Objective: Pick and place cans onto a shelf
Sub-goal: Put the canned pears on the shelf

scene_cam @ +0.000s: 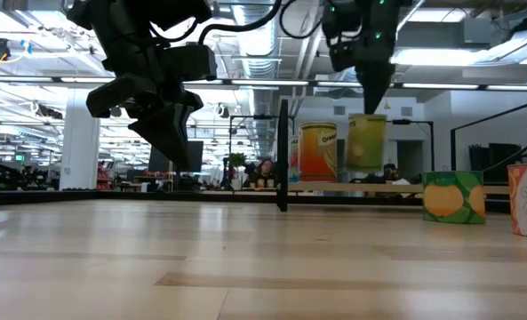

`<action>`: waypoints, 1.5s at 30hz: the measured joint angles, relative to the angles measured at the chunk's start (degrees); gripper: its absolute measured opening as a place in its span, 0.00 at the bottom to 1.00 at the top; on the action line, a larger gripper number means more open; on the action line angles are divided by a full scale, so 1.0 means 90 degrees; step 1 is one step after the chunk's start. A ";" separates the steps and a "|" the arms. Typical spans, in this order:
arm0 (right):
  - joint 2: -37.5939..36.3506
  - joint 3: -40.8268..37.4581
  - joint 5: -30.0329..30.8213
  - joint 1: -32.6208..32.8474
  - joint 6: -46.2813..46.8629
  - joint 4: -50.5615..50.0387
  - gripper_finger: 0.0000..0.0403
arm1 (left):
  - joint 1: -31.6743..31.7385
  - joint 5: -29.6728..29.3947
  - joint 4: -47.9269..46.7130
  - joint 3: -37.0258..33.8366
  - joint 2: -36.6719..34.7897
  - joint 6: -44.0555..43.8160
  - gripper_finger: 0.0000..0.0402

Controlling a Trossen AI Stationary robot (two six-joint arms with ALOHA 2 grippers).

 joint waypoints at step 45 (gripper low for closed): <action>0.0755 0.0005 -0.0397 -0.1453 -0.0908 0.1403 0.06 | -0.0001 0.0005 -0.0019 0.0000 0.0000 -0.0046 0.00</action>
